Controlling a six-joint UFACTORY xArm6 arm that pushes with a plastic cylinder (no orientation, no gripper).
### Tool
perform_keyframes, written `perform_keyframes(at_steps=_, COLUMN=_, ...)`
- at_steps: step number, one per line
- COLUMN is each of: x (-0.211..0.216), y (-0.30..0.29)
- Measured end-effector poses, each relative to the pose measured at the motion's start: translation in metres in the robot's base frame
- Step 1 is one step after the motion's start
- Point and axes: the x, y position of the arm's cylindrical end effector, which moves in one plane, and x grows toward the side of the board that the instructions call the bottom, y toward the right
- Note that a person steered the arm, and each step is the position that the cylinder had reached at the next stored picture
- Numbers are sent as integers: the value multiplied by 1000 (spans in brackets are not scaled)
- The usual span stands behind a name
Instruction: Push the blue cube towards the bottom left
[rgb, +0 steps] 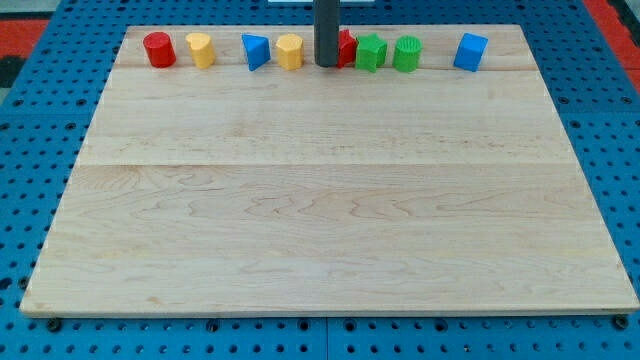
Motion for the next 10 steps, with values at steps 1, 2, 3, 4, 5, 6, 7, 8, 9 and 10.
perform_keyframes(at_steps=1, x=0, y=0)
perform_keyframes(at_steps=2, x=25, y=19)
perform_keyframes(at_steps=3, x=98, y=50)
perform_keyframes(at_steps=4, x=98, y=52)
perform_keyframes(at_steps=5, x=102, y=55)
perform_keyframes(at_steps=6, x=85, y=161)
perform_keyframes(at_steps=7, x=37, y=258)
perform_keyframes(at_steps=8, x=-22, y=304)
perform_keyframes(at_steps=9, x=-25, y=303)
perform_keyframes(at_steps=10, x=-29, y=303)
